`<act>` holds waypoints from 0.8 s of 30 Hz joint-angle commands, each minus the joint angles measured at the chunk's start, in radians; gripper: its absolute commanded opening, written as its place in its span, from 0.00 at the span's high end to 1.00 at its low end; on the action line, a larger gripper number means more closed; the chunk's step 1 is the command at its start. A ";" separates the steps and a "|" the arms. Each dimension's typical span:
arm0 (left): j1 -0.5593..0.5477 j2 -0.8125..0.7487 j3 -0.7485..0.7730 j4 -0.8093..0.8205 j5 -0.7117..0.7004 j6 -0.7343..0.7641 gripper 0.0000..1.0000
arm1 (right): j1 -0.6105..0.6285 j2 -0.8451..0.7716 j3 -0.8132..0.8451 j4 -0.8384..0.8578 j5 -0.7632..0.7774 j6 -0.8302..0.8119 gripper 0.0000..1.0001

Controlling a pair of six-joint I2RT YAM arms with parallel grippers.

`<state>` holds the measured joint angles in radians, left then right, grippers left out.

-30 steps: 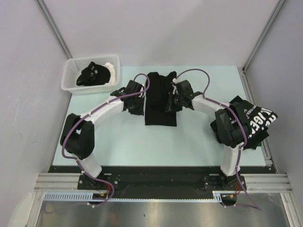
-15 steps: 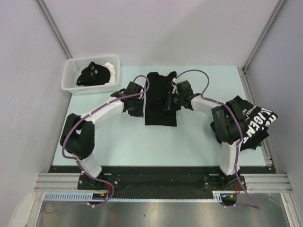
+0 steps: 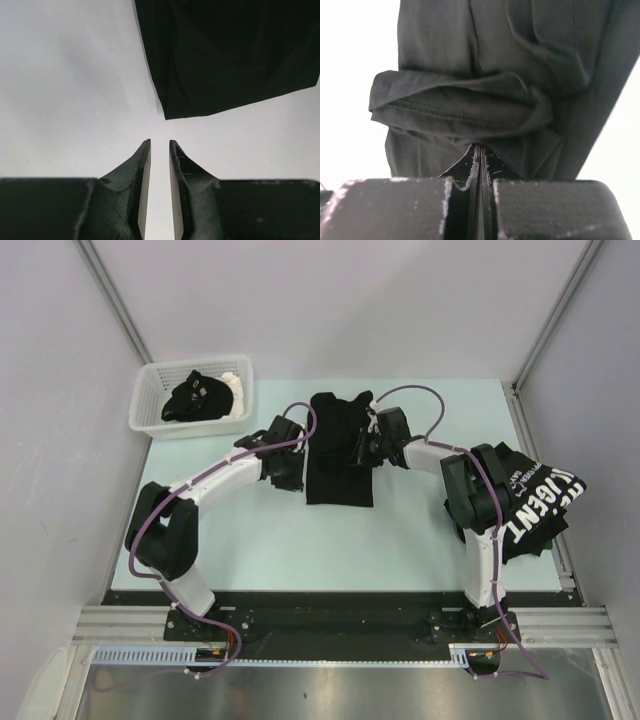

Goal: Fold and stack the t-shirts

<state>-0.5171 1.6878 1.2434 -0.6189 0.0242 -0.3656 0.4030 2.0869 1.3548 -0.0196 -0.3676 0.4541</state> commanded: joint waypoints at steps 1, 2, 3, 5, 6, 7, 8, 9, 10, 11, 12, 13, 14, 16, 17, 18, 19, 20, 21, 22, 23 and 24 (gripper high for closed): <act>-0.011 -0.054 -0.010 -0.016 -0.021 -0.001 0.75 | -0.004 0.033 0.084 0.093 0.007 -0.023 1.00; -0.011 -0.054 -0.021 -0.016 -0.021 -0.001 0.75 | -0.003 0.047 0.099 0.095 0.007 -0.029 1.00; -0.012 -0.059 -0.025 -0.016 -0.021 -0.002 0.75 | -0.003 0.056 0.115 0.095 0.012 -0.031 1.00; -0.015 -0.065 -0.044 -0.015 -0.021 -0.004 0.75 | -0.004 0.079 0.159 0.098 0.012 -0.038 1.00; -0.017 -0.069 -0.048 -0.012 -0.021 -0.006 0.75 | -0.004 0.087 0.177 0.089 0.015 -0.040 1.00; -0.018 -0.073 -0.056 -0.012 -0.021 -0.007 0.75 | -0.004 0.096 0.200 0.084 0.013 -0.043 1.00; -0.018 -0.077 -0.067 -0.012 -0.020 -0.010 0.75 | -0.004 0.107 0.248 0.073 0.015 -0.049 1.00; -0.018 -0.077 -0.071 -0.008 -0.020 -0.012 0.75 | -0.006 0.128 0.279 0.044 0.018 -0.061 1.00; -0.021 -0.080 -0.079 -0.008 -0.018 -0.013 0.75 | -0.007 0.142 0.303 0.032 0.019 -0.068 1.00; -0.021 -0.082 -0.082 -0.008 -0.020 -0.015 0.75 | -0.007 0.150 0.350 0.023 0.024 -0.074 1.00; -0.021 -0.086 -0.085 -0.007 -0.020 -0.015 0.75 | -0.012 0.165 0.368 -0.008 0.027 -0.084 1.00; -0.021 -0.086 -0.087 -0.005 -0.020 -0.015 0.75 | -0.016 0.168 0.385 -0.014 0.029 -0.087 1.00; -0.023 -0.089 -0.088 -0.005 -0.021 -0.015 0.75 | -0.016 0.171 0.411 -0.020 0.032 -0.091 1.00; -0.023 -0.089 -0.088 -0.007 -0.021 -0.015 0.75 | -0.027 0.177 0.432 -0.042 0.038 -0.106 1.00; -0.024 -0.091 -0.087 -0.005 -0.020 -0.015 0.75 | -0.033 0.176 0.440 -0.048 0.039 -0.110 1.00; -0.023 -0.094 -0.087 -0.005 -0.020 -0.015 0.75 | -0.038 0.173 0.446 -0.062 0.041 -0.117 1.00; -0.024 -0.094 -0.087 -0.005 -0.018 -0.015 0.75 | -0.046 0.164 0.449 -0.069 0.042 -0.120 1.00; -0.024 -0.094 -0.087 -0.004 -0.017 -0.015 0.75 | -0.049 0.157 0.451 -0.088 0.032 -0.118 1.00; -0.023 -0.094 -0.087 -0.001 -0.017 -0.015 0.75 | -0.053 0.151 0.445 -0.095 0.024 -0.120 1.00; -0.023 -0.093 -0.087 0.001 -0.012 -0.015 0.75 | -0.055 0.130 0.438 -0.106 0.021 -0.115 1.00; -0.023 -0.092 -0.087 0.002 -0.010 -0.015 0.75 | -0.055 0.119 0.429 -0.120 0.015 -0.117 1.00; -0.023 -0.094 -0.087 0.008 -0.009 -0.015 0.75 | -0.053 0.104 0.402 -0.123 0.013 -0.112 1.00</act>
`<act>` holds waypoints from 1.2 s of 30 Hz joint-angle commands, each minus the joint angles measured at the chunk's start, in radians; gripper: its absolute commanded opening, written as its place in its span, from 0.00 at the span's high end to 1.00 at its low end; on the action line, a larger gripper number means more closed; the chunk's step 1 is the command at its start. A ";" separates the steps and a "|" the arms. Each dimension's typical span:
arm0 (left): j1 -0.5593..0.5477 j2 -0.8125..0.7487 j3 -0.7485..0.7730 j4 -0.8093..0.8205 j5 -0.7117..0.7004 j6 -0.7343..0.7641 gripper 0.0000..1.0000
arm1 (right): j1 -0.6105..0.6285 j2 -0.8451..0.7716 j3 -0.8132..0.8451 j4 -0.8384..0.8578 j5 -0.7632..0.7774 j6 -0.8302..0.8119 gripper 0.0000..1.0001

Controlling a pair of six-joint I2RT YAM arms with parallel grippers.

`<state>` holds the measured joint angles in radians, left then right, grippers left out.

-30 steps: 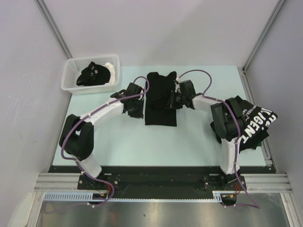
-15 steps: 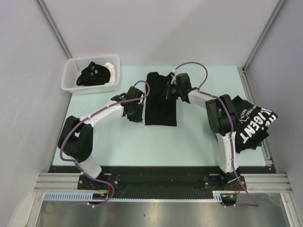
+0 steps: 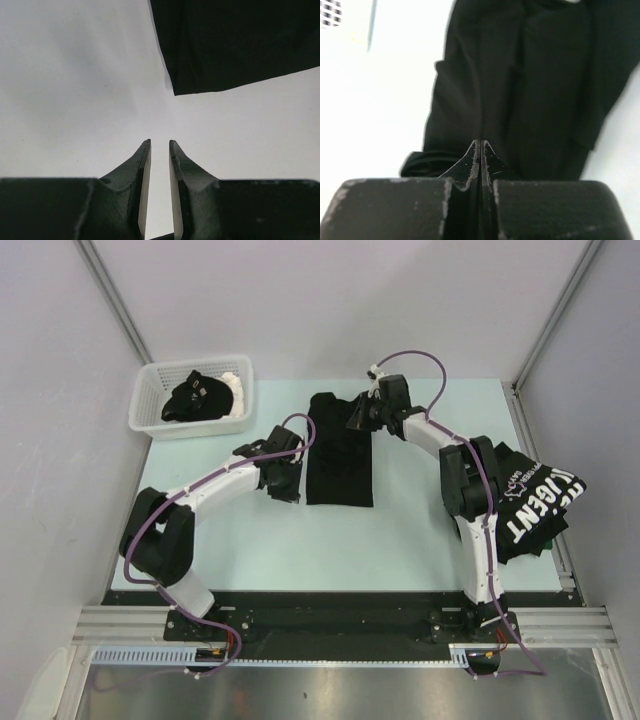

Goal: Fold and stack the t-shirts

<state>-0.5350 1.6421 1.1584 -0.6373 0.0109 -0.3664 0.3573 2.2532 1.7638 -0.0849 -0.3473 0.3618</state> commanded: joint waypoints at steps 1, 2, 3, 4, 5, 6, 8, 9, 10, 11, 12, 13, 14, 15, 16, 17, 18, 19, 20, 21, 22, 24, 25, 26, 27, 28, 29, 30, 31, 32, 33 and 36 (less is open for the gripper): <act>-0.006 -0.045 -0.002 0.031 0.009 -0.014 0.75 | -0.006 -0.093 -0.030 -0.059 -0.004 -0.011 1.00; -0.006 -0.044 -0.002 0.031 0.011 -0.014 0.75 | -0.004 -0.112 -0.052 -0.053 -0.009 -0.004 1.00; -0.008 -0.044 0.000 0.033 0.014 -0.014 0.75 | -0.003 -0.127 -0.072 -0.052 -0.010 0.003 1.00; -0.006 -0.039 0.003 0.034 0.015 -0.013 0.75 | 0.000 -0.159 -0.114 -0.052 -0.007 0.009 1.00; -0.006 -0.041 0.006 0.036 0.018 -0.011 0.75 | 0.002 -0.173 -0.133 -0.050 -0.013 0.022 1.00; -0.008 -0.039 0.006 0.039 0.018 -0.011 0.75 | 0.002 -0.188 -0.157 -0.049 -0.013 0.026 1.00; -0.011 -0.039 0.007 0.041 0.024 -0.008 0.75 | 0.008 -0.228 -0.208 -0.055 -0.007 0.034 1.00; -0.010 -0.038 0.007 0.042 0.027 -0.008 0.75 | 0.014 -0.239 -0.219 -0.059 -0.009 0.035 1.00; -0.010 -0.038 0.009 0.042 0.027 -0.006 0.75 | 0.020 -0.247 -0.234 -0.068 -0.007 0.037 1.00; -0.011 -0.036 0.009 0.041 0.031 -0.006 0.75 | 0.025 -0.260 -0.239 -0.079 -0.009 0.037 1.00; -0.013 -0.036 0.009 0.039 0.031 -0.006 0.75 | 0.035 -0.267 -0.244 -0.090 -0.007 0.035 1.00; -0.014 -0.039 0.007 0.037 0.031 -0.011 0.75 | 0.042 -0.273 -0.247 -0.099 0.002 0.037 1.00; -0.014 -0.048 0.006 0.039 0.029 -0.012 0.75 | 0.049 -0.280 -0.259 -0.111 0.007 0.035 1.00; -0.017 -0.053 0.003 0.039 0.034 -0.014 0.75 | 0.060 -0.297 -0.267 -0.116 0.013 0.034 1.00; -0.019 -0.060 0.001 0.039 0.034 -0.017 0.75 | 0.066 -0.305 -0.274 -0.121 0.019 0.034 1.00; -0.019 -0.067 0.000 0.041 0.035 -0.017 0.75 | 0.069 -0.311 -0.291 -0.125 0.021 0.037 1.00; -0.020 -0.074 0.000 0.039 0.038 -0.019 0.75 | 0.075 -0.323 -0.299 -0.130 0.025 0.037 1.00; -0.020 -0.080 0.000 0.037 0.037 -0.020 0.75 | 0.089 -0.326 -0.305 -0.136 0.034 0.035 1.00; -0.022 -0.085 0.000 0.036 0.035 -0.020 0.75 | 0.095 -0.331 -0.316 -0.138 0.039 0.032 1.00; -0.025 -0.096 0.000 0.033 0.035 -0.020 0.75 | 0.104 -0.331 -0.328 -0.142 0.042 0.031 1.00; -0.023 -0.099 -0.003 0.033 0.034 -0.020 0.75 | 0.117 -0.331 -0.337 -0.145 0.045 0.025 1.00; -0.025 -0.107 -0.005 0.030 0.034 -0.022 0.75 | 0.126 -0.330 -0.355 -0.148 0.048 0.022 1.00; -0.025 -0.111 -0.006 0.030 0.032 -0.022 0.75 | 0.137 -0.333 -0.362 -0.148 0.053 0.020 1.00; -0.026 -0.114 -0.006 0.025 0.032 -0.022 0.75 | 0.143 -0.334 -0.366 -0.148 0.053 0.022 1.00; -0.026 -0.117 -0.008 0.024 0.032 -0.022 0.75 | 0.147 -0.337 -0.374 -0.147 0.054 0.022 1.00; -0.026 -0.120 -0.009 0.022 0.029 -0.022 0.75 | 0.152 -0.337 -0.385 -0.141 0.054 0.025 1.00; -0.026 -0.123 -0.011 0.021 0.027 -0.020 0.75 | 0.157 -0.337 -0.391 -0.138 0.053 0.028 1.00; -0.026 -0.123 -0.012 0.022 0.027 -0.020 0.75 | 0.158 -0.336 -0.398 -0.131 0.047 0.029 1.00; -0.026 -0.123 -0.011 0.021 0.026 -0.020 0.75 | 0.161 -0.333 -0.411 -0.116 0.044 0.031 1.00; -0.026 -0.122 -0.009 0.018 0.026 -0.020 0.75 | 0.163 -0.330 -0.412 -0.113 0.047 0.031 1.00; -0.026 -0.122 -0.008 0.019 0.024 -0.020 0.75 | 0.161 -0.327 -0.414 -0.110 0.048 0.031 1.00; -0.026 -0.125 -0.005 0.014 0.023 -0.022 0.75 | 0.152 -0.314 -0.414 -0.079 0.048 0.034 1.00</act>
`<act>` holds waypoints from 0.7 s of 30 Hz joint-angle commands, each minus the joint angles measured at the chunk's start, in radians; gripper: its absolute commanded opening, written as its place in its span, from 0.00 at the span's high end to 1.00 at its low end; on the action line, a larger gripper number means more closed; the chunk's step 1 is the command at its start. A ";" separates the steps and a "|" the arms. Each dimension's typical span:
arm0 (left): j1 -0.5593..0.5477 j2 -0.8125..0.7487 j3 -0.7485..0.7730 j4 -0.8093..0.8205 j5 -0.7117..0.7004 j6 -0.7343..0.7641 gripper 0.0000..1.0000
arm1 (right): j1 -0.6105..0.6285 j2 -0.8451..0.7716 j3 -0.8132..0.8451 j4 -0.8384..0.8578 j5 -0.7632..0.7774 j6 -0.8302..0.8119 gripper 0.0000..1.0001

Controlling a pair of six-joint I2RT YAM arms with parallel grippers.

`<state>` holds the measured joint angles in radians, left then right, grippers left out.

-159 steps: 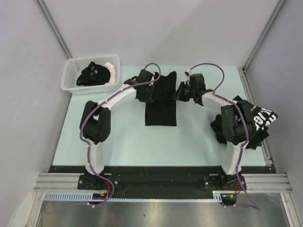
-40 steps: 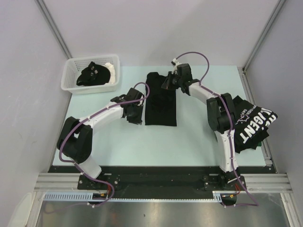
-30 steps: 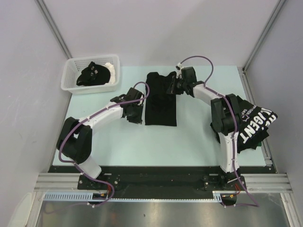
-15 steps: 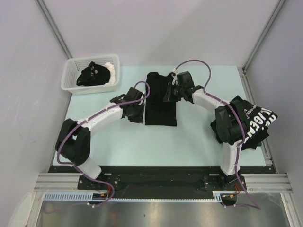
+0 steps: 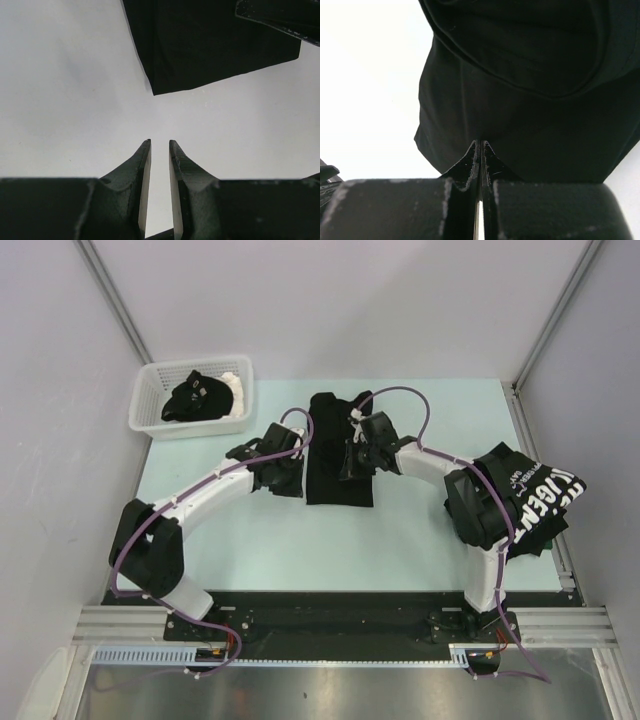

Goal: Fold and stack the t-shirts

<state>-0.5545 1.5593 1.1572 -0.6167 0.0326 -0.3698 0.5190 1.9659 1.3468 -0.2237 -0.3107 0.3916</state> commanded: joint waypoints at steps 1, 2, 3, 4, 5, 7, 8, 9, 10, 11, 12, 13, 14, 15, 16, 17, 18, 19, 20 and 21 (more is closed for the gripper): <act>-0.007 -0.044 -0.005 -0.011 0.001 -0.020 0.75 | -0.013 -0.022 0.003 0.085 0.010 0.000 1.00; -0.007 -0.045 -0.005 -0.011 0.000 -0.020 0.75 | -0.019 -0.013 0.003 0.099 0.009 0.000 1.00; -0.007 -0.047 -0.011 -0.012 0.000 -0.023 0.75 | -0.033 -0.004 0.003 0.113 0.001 0.007 1.00; -0.008 -0.048 -0.017 -0.012 0.001 -0.024 0.75 | -0.040 0.004 0.005 0.141 -0.005 0.009 1.00; -0.008 -0.059 -0.024 -0.011 0.003 -0.027 0.75 | -0.056 0.023 0.008 0.148 -0.008 0.013 1.00; -0.008 -0.067 -0.039 -0.012 0.006 -0.032 0.75 | -0.068 0.039 0.017 0.172 -0.011 0.012 1.00; -0.010 -0.076 -0.042 -0.014 0.000 -0.034 0.75 | -0.076 0.057 0.032 0.173 -0.010 0.009 1.00; -0.010 -0.079 -0.048 -0.017 0.000 -0.035 0.75 | -0.085 0.065 0.041 0.176 -0.008 0.003 1.00; -0.010 -0.082 -0.051 -0.021 -0.002 -0.037 0.75 | -0.086 0.076 0.049 0.178 -0.008 -0.002 1.00; -0.012 -0.088 -0.054 -0.021 -0.003 -0.037 0.75 | -0.091 0.085 0.072 0.176 -0.005 -0.007 1.00; -0.012 -0.096 -0.059 -0.025 -0.005 -0.038 0.75 | -0.096 0.105 0.084 0.175 -0.005 -0.017 1.00; -0.015 -0.099 -0.060 -0.029 -0.008 -0.038 0.75 | -0.097 0.116 0.100 0.170 -0.004 -0.020 1.00; -0.013 -0.102 -0.062 -0.031 -0.010 -0.040 0.75 | -0.097 0.125 0.118 0.164 -0.007 -0.025 1.00; -0.013 -0.107 -0.063 -0.032 -0.011 -0.040 0.75 | -0.097 0.142 0.150 0.159 -0.005 -0.031 1.00; -0.015 -0.108 -0.063 -0.037 -0.013 -0.040 0.75 | -0.097 0.152 0.170 0.153 -0.005 -0.034 1.00; -0.016 -0.108 -0.065 -0.038 -0.016 -0.040 0.75 | -0.097 0.162 0.189 0.150 -0.007 -0.036 1.00; -0.016 -0.110 -0.068 -0.040 -0.017 -0.041 0.75 | -0.096 0.171 0.230 0.138 -0.007 -0.036 1.00; -0.018 -0.113 -0.070 -0.041 -0.016 -0.041 0.75 | -0.099 0.192 0.251 0.130 -0.005 -0.039 1.00; -0.019 -0.114 -0.074 -0.040 -0.016 -0.043 0.75 | -0.097 0.203 0.273 0.121 -0.010 -0.040 1.00; -0.019 -0.116 -0.077 -0.041 -0.017 -0.041 0.75 | -0.097 0.212 0.310 0.107 -0.010 -0.040 1.00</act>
<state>-0.5644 1.4883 1.0950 -0.6540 0.0288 -0.3931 0.4171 2.1536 1.5330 -0.1093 -0.3191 0.3794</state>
